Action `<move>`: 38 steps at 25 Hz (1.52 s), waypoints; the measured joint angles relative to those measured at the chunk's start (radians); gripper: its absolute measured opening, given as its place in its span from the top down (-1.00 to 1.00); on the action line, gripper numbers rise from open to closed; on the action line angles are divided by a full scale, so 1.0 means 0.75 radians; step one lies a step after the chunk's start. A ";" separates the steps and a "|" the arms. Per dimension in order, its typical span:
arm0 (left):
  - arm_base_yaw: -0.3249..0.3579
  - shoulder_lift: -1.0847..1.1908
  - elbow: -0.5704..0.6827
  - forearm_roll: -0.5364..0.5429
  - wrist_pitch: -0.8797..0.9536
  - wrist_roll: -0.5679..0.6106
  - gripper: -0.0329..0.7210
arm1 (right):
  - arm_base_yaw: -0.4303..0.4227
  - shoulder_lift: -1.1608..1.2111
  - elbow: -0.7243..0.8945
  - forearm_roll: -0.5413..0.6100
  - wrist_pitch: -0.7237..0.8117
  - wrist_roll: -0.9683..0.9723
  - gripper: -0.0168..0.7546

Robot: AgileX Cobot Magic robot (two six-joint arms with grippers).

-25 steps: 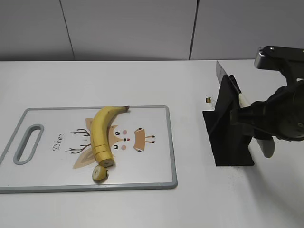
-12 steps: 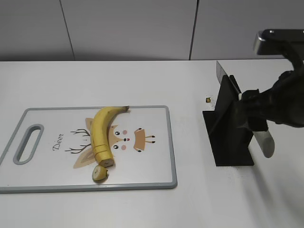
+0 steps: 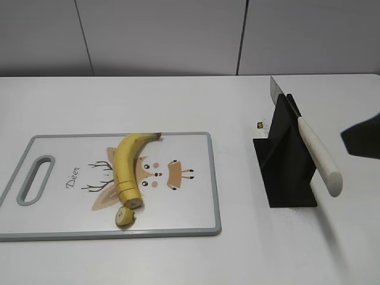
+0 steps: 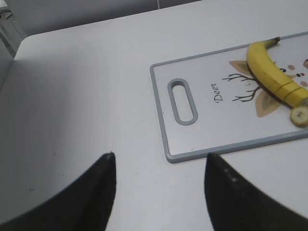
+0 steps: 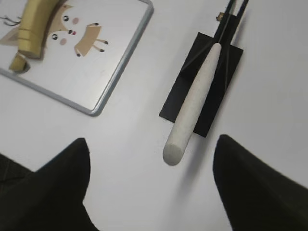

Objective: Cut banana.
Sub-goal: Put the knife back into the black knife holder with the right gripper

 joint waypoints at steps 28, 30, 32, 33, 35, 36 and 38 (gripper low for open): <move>0.000 0.000 0.000 0.000 0.000 0.000 -0.56 | 0.000 -1.050 0.464 0.015 0.244 -0.127 -0.52; 0.000 0.000 0.000 0.000 0.000 0.000 -0.56 | 0.000 -1.105 0.464 0.015 0.244 -0.127 -0.52; 0.000 0.000 0.000 0.000 0.000 0.000 -0.55 | 0.000 -1.175 0.464 0.015 0.244 -0.127 -0.52; 0.000 0.000 0.000 0.000 0.000 0.000 -0.55 | 0.000 -1.205 0.464 0.015 0.244 -0.127 -0.52; 0.000 0.000 0.001 0.002 -0.001 0.000 -0.55 | -0.008 -1.242 0.464 0.016 0.246 -0.127 -0.52; 0.001 0.000 0.001 0.000 -0.001 0.000 -0.55 | -0.015 -1.247 0.464 0.021 0.246 -0.127 -0.52; 0.001 0.000 0.001 0.002 -0.001 0.000 -0.55 | -0.049 -1.248 0.464 0.039 0.246 -0.127 -0.52</move>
